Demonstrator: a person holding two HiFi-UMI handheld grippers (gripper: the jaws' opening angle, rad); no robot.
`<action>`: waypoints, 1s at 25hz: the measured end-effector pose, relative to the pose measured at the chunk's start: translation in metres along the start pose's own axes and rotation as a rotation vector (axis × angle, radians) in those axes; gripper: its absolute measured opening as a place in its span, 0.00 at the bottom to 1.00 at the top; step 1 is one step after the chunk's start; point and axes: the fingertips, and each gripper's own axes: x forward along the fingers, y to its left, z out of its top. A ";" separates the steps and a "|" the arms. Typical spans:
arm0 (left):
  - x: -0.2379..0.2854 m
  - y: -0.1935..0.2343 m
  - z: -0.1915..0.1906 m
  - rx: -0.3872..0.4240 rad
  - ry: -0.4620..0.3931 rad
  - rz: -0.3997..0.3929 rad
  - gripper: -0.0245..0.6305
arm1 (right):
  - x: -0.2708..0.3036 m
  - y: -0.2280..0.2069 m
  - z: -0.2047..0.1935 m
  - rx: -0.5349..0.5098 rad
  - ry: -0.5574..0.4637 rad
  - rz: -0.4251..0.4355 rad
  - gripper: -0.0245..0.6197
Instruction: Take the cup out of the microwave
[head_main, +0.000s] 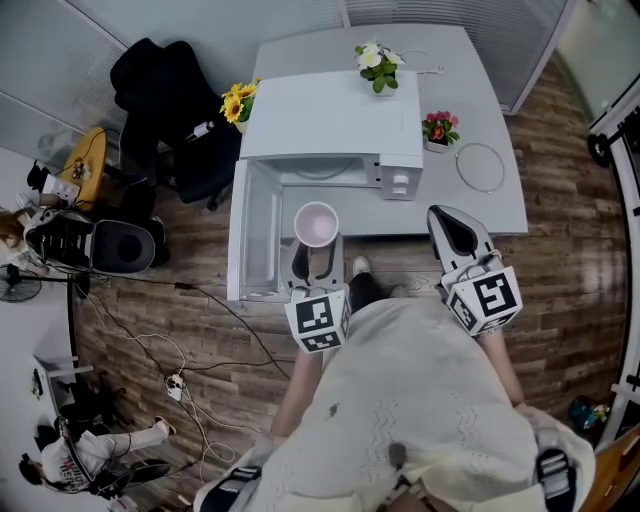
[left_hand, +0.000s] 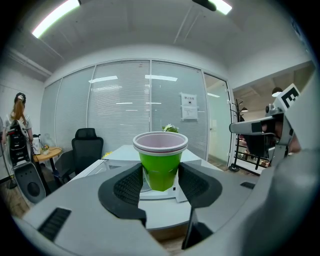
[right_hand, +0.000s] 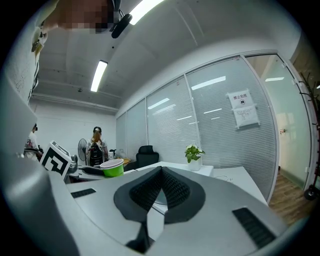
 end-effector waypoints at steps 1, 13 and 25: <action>0.000 -0.001 -0.001 0.000 0.003 0.000 0.41 | 0.000 0.000 0.000 -0.002 0.000 0.002 0.05; 0.000 -0.003 -0.005 0.005 0.012 -0.003 0.41 | 0.000 0.002 -0.002 -0.005 0.007 0.014 0.05; 0.006 -0.007 -0.008 0.017 0.022 -0.003 0.41 | 0.000 0.000 -0.004 0.001 0.012 0.014 0.05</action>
